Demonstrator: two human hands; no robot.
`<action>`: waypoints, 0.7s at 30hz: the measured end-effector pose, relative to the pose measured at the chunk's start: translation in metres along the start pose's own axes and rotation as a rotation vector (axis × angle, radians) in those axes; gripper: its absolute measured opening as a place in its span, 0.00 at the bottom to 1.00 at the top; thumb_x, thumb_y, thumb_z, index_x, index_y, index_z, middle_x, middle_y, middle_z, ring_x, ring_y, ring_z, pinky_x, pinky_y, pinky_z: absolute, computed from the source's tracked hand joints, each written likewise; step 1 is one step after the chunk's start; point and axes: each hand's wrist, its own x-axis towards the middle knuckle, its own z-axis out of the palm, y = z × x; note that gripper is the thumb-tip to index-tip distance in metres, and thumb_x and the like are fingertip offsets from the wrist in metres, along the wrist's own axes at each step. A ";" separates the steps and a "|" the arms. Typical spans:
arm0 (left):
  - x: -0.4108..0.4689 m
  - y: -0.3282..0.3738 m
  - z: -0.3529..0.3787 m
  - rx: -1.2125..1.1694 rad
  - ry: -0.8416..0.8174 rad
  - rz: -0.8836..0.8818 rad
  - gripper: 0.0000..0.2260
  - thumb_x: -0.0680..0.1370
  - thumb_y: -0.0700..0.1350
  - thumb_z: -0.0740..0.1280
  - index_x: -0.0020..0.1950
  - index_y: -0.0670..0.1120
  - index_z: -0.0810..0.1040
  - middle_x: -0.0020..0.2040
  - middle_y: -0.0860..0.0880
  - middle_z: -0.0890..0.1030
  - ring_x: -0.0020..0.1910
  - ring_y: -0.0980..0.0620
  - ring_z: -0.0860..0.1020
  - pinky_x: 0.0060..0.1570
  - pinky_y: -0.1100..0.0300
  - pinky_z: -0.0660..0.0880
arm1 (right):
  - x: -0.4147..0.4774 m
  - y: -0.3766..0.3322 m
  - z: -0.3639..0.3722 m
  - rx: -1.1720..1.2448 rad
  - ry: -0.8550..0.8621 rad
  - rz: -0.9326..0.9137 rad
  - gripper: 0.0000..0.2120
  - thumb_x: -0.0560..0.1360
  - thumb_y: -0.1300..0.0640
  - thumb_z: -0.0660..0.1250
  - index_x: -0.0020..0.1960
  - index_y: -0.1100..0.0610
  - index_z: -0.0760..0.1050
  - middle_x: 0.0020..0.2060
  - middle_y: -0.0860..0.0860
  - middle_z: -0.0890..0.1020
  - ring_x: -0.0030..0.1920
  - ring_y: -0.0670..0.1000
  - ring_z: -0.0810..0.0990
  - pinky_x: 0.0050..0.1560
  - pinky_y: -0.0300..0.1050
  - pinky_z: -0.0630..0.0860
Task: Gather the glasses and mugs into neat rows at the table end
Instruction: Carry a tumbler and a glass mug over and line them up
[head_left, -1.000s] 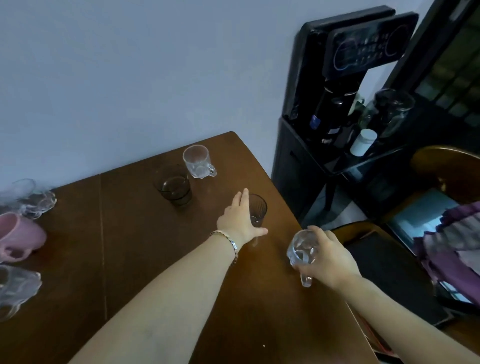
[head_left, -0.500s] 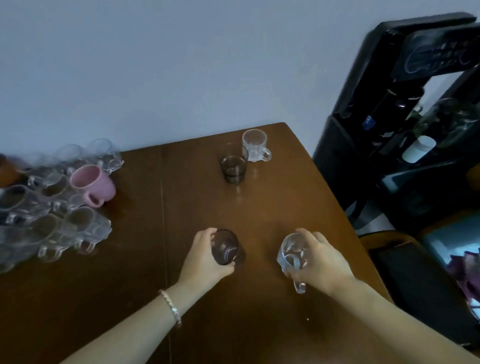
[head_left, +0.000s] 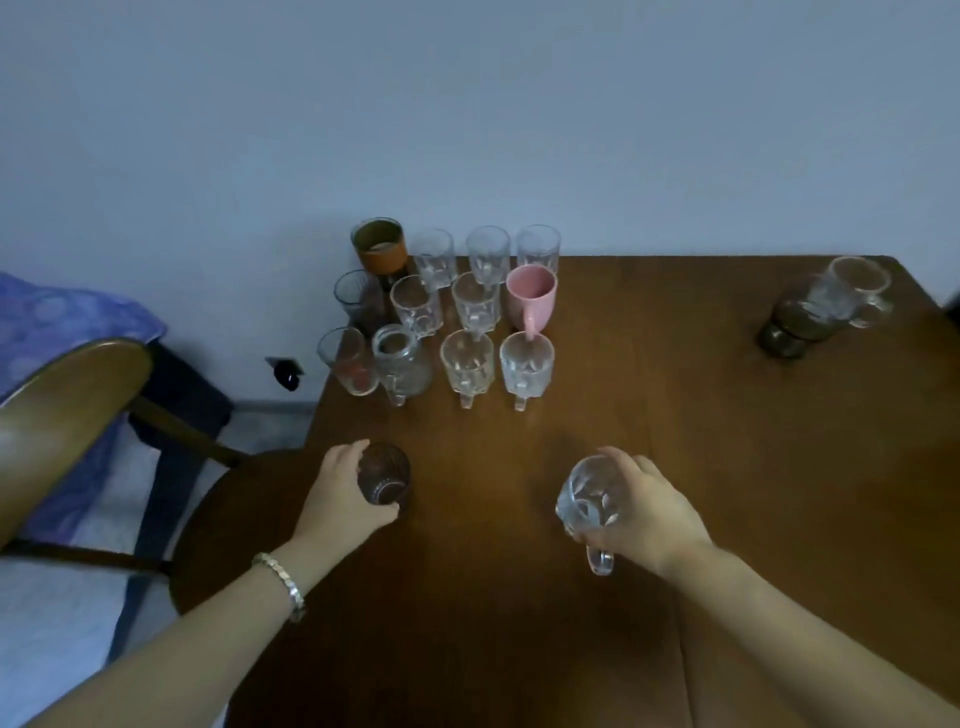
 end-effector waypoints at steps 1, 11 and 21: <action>0.007 -0.013 -0.011 -0.009 0.014 -0.017 0.38 0.67 0.41 0.77 0.74 0.44 0.62 0.71 0.45 0.65 0.68 0.45 0.70 0.67 0.51 0.69 | 0.003 -0.014 0.010 0.010 -0.004 0.002 0.44 0.63 0.46 0.77 0.73 0.46 0.59 0.63 0.46 0.71 0.57 0.49 0.78 0.52 0.42 0.76; 0.069 -0.057 -0.049 -0.096 0.023 0.011 0.38 0.67 0.39 0.77 0.73 0.44 0.63 0.70 0.43 0.65 0.67 0.43 0.71 0.66 0.51 0.69 | 0.046 -0.115 0.088 0.000 0.003 0.030 0.42 0.66 0.45 0.75 0.73 0.50 0.57 0.65 0.49 0.69 0.61 0.52 0.75 0.56 0.45 0.77; 0.096 -0.067 -0.057 -0.108 -0.006 0.086 0.37 0.68 0.36 0.75 0.74 0.44 0.64 0.72 0.44 0.65 0.69 0.43 0.68 0.66 0.52 0.68 | 0.129 -0.197 0.145 -0.043 -0.026 -0.003 0.44 0.68 0.51 0.75 0.75 0.53 0.52 0.68 0.54 0.65 0.68 0.57 0.66 0.65 0.50 0.71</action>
